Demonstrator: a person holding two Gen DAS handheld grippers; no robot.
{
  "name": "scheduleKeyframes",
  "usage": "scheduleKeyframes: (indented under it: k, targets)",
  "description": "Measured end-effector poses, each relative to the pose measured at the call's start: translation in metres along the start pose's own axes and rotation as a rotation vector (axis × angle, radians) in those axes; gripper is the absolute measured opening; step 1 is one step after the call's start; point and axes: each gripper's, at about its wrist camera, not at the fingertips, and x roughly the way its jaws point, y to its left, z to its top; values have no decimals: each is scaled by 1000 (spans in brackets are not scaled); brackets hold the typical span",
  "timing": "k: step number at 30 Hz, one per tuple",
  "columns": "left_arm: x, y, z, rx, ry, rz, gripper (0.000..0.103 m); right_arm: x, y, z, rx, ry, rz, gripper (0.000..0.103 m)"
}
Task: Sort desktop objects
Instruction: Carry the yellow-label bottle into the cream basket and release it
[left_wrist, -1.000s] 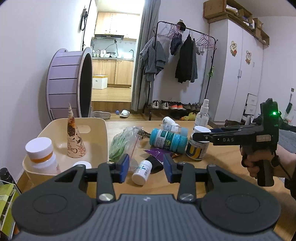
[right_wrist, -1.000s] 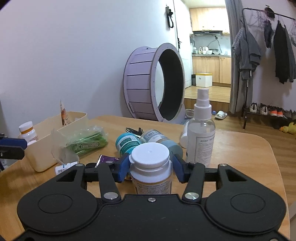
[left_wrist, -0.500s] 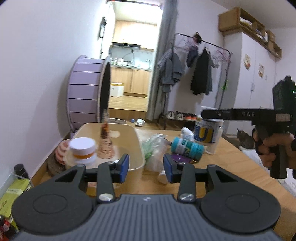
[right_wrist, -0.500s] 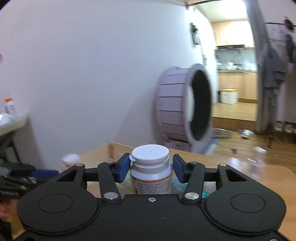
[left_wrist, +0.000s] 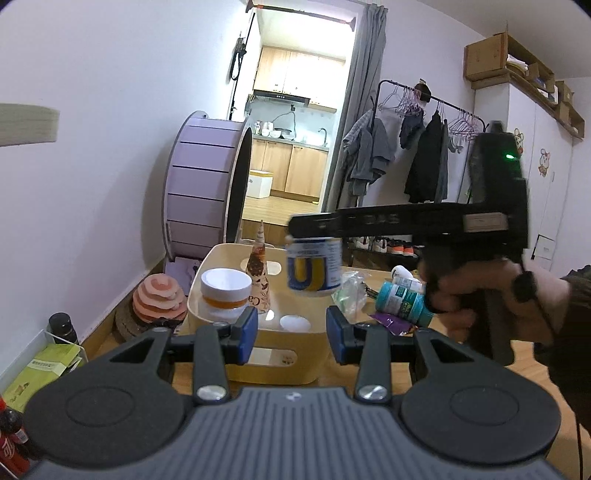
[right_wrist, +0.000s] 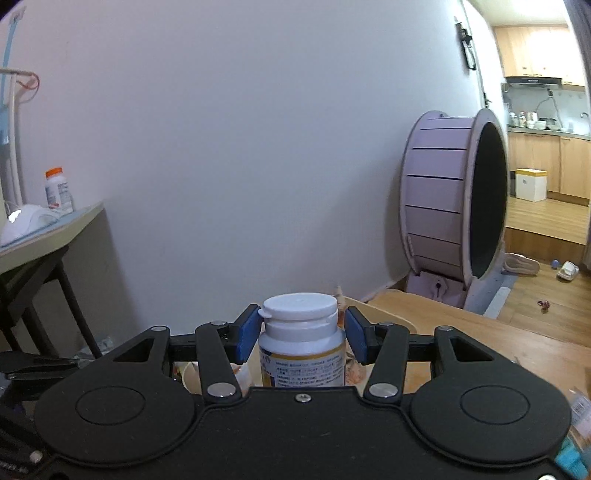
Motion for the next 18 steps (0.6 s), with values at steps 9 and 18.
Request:
scheduleKeyframes:
  k: [9,18]
  targets:
    - [-4,6,2,-22,-3,9,40,27,4,-19,-9,95,-27,49]
    - [-3,10,2,-30,-6,16,40,27,17,-37,-53,206,15,49]
